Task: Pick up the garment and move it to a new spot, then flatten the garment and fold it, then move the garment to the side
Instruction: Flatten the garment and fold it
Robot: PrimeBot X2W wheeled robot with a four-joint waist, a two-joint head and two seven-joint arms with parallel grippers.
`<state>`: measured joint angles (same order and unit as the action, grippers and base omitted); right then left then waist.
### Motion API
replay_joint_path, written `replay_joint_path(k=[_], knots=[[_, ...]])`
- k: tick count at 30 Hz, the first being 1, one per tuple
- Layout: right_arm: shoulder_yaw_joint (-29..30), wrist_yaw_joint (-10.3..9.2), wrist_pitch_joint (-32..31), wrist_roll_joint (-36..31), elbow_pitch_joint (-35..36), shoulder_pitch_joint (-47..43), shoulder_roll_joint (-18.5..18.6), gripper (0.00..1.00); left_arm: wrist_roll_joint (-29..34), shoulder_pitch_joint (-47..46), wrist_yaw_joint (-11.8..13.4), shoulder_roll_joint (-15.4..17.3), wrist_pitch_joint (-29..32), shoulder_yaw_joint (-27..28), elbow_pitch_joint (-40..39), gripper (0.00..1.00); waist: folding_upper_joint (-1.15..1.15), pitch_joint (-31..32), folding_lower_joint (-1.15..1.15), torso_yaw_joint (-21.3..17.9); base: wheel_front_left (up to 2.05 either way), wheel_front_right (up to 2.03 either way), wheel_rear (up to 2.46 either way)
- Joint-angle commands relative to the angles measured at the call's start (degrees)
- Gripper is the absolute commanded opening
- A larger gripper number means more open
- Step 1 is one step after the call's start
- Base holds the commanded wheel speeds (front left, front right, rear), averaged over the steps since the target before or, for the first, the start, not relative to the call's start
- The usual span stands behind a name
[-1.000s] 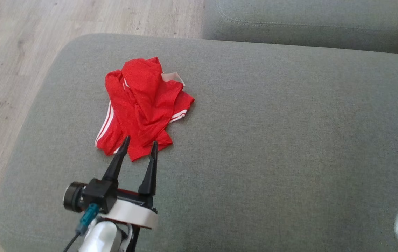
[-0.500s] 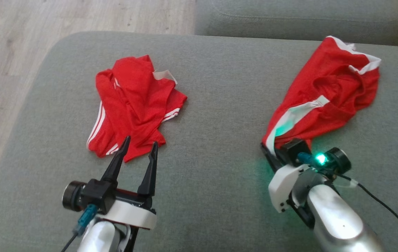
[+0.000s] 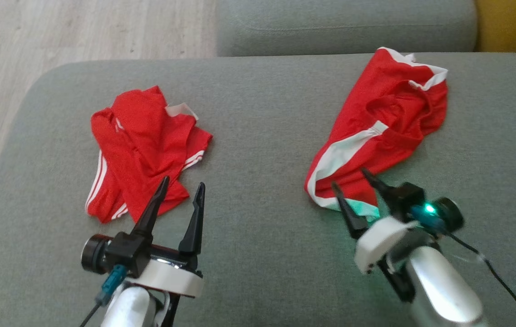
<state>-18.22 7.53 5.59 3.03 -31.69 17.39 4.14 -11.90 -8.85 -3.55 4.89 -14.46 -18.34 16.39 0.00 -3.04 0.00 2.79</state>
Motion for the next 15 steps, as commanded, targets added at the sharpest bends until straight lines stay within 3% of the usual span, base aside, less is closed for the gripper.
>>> replay_joint_path(k=[1, 7, 11, 15], knots=[[1.25, -0.04, 1.04, 0.05, 3.27, -0.74, -0.83, 1.00, 0.67, -0.95, -0.21, 0.02, -0.53, 2.38, -1.64, 1.00, 0.00, 0.44, 0.00, -0.84, 0.00, 0.00, 0.00], [13.51, -0.04, 3.58, 2.15, 9.47, -8.96, -1.21, 1.00, 1.10, -0.48, -0.48, -0.49, -0.53, 2.37, -1.76, 1.00, 0.00, 0.84, 0.00, -1.86, 0.00, 0.00, 0.00], [15.54, -0.04, 5.12, 5.55, 10.56, -11.94, -1.24, 1.00, 1.36, -0.44, -0.85, -0.78, -0.53, 2.00, -1.68, 1.00, 0.00, 0.33, 0.00, -1.79, 0.00, 0.00, 0.00], [17.91, -0.04, 5.14, 3.19, 11.16, -9.76, -1.24, 1.00, 1.63, -1.17, -1.31, -0.97, -0.53, 1.61, -1.58, 1.00, 0.00, -0.92, 0.00, -0.56, 0.00, 0.00, 0.00]])
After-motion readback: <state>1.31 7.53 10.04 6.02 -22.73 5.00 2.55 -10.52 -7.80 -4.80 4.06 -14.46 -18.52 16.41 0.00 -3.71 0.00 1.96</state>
